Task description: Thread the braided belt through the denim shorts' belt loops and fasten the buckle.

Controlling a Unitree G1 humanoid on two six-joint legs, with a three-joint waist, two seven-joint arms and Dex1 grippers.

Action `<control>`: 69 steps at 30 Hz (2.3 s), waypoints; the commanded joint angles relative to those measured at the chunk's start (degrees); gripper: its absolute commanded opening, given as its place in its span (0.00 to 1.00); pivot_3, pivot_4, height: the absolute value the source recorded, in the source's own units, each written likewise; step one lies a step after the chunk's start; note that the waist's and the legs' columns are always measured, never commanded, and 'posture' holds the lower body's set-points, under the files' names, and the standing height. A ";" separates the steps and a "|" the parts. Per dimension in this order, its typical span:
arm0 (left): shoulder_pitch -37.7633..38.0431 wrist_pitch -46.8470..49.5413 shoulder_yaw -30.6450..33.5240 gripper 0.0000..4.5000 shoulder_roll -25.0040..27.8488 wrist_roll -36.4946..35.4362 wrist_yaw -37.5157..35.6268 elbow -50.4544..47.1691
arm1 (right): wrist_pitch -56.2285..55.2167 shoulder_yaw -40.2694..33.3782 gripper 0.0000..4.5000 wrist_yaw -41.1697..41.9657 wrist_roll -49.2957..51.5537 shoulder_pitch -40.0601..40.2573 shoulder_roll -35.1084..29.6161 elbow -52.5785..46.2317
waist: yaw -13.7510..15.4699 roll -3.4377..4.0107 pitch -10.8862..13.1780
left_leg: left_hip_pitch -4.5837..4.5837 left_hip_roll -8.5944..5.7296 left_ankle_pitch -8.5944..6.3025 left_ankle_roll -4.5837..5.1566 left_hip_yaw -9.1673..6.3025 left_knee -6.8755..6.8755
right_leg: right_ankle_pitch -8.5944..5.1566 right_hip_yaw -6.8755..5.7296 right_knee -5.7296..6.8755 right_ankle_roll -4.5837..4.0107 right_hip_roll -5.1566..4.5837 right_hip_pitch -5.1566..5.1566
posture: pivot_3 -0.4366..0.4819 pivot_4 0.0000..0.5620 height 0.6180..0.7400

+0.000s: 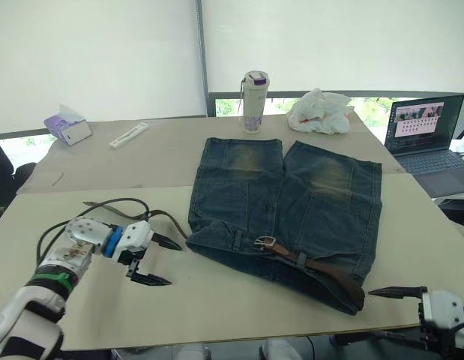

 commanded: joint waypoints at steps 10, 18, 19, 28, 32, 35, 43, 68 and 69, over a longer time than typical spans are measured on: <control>-8.07 15.15 10.95 1.00 -9.17 -2.24 2.77 -6.08 | 36.26 -2.90 0.99 -17.03 -12.84 -36.32 12.36 12.23 | 1.60 -0.36 0.23 | -0.21 -0.22 -0.09 -0.03 0.07 0.30 | -0.05 -0.15 -0.11 0.12 -0.01 -0.35 | 0.48 0.27 1.00; -5.02 15.04 15.70 1.00 -15.86 4.80 9.49 -11.48 | 39.78 6.25 0.99 -12.54 -31.34 -51.94 18.27 25.78 | 1.44 0.02 0.06 | -0.90 -0.25 -0.11 0.03 0.14 0.59 | -0.01 -0.14 0.19 0.11 0.00 -1.05 | 0.48 0.27 1.00; -4.34 14.76 16.03 1.00 -16.15 5.69 9.78 -12.28 | 41.24 6.93 0.99 -11.56 -32.67 -52.85 18.14 26.69 | 1.43 0.04 0.05 | -0.88 -0.24 -0.11 0.03 0.14 0.60 | 0.00 -0.13 0.19 0.11 0.00 -1.03 | 0.48 0.27 1.00; 0.25 18.68 18.59 1.00 -16.25 7.35 10.74 -19.50 | 50.70 1.94 0.99 -13.07 -35.77 -61.45 18.58 35.06 | 1.36 0.11 0.02 | -0.87 -0.20 -0.13 0.05 0.09 0.62 | 0.00 -0.16 0.16 0.10 0.01 -0.97 | 0.48 0.27 1.00; 0.57 18.88 18.95 1.00 -16.99 8.18 10.98 -19.99 | 53.71 2.66 0.99 -10.05 -36.43 -60.49 19.85 33.46 | 1.38 0.11 0.01 | -0.87 -0.23 -0.13 0.05 0.10 0.62 | 0.00 -0.15 0.15 0.11 -0.02 -0.98 | 0.48 0.27 1.00; 0.53 19.27 19.20 1.00 -17.50 8.18 10.83 -20.04 | 55.28 2.80 0.99 -8.81 -36.52 -59.83 21.30 31.52 | 1.19 0.11 0.01 | -0.86 -0.21 -0.13 0.05 0.09 0.62 | 0.01 -0.16 0.16 0.11 0.01 -0.97 | 0.48 0.27 1.00; 0.56 18.41 19.55 1.00 -19.06 9.80 11.23 -19.26 | 38.88 6.62 0.51 -10.55 -46.87 -62.20 23.61 33.97 | -0.23 0.11 -0.01 | -0.83 -0.12 -0.14 0.06 0.10 0.62 | 0.02 -0.15 0.17 0.09 0.11 -0.96 | 0.48 0.27 1.00; 3.19 20.26 21.44 1.00 -20.25 11.65 16.81 -23.02 | 18.89 4.05 0.01 -47.05 -60.70 -91.86 41.44 73.90 | -1.07 0.07 0.01 | -0.80 -0.20 -0.13 0.05 -0.02 0.52 | 0.17 -0.06 0.07 0.02 -0.01 -0.95 | 0.48 0.27 1.00; 3.33 19.98 21.51 1.00 -20.27 11.90 16.97 -22.88 | 19.09 2.98 0.01 -46.21 -59.87 -91.68 41.71 73.88 | -1.04 0.08 0.01 | -0.80 -0.20 -0.13 0.05 -0.02 0.51 | 0.17 -0.06 0.07 0.02 -0.01 -0.95 | 0.48 0.27 1.00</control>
